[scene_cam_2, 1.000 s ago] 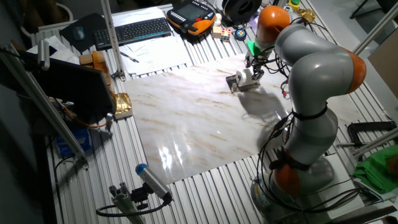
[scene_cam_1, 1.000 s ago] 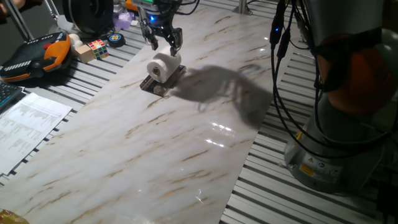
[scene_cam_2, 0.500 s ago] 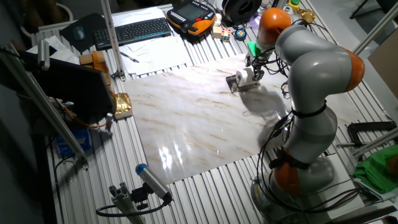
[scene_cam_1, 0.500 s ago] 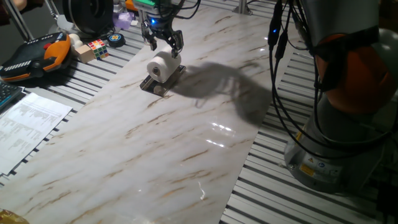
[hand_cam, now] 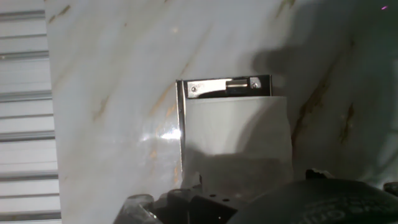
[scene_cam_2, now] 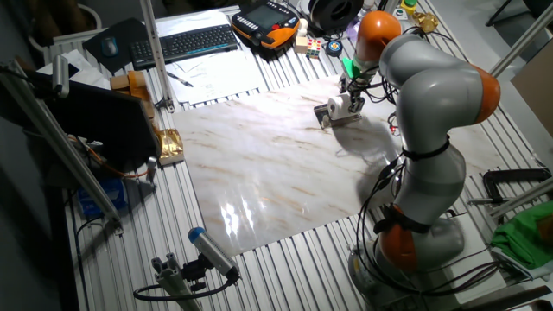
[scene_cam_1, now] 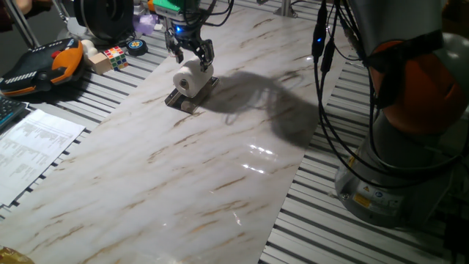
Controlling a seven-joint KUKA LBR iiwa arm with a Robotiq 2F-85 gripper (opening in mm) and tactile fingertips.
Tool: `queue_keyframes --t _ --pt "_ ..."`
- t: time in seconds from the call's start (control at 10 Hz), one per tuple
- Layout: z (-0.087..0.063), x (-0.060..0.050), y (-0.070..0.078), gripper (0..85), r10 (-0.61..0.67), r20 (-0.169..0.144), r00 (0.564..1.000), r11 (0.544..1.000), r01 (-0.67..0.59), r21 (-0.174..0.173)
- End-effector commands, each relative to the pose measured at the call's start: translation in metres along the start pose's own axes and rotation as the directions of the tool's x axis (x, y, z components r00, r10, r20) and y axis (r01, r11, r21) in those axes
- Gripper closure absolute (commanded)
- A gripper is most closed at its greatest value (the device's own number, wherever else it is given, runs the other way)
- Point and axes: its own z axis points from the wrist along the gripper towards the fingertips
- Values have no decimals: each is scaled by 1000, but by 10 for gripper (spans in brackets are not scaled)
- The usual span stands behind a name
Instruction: Take the roll of paper down from the shelf
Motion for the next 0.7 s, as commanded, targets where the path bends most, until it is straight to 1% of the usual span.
queue_keyframes --t 0.0,0.3,0.6 --pt "2 0 1 30 2 -2 1000 1000 -2 4" --pt "9 0 3 30 11 -16 1000 1000 -11 19" --pt "13 -1 3 23 12 -19 1000 1000 -11 20"
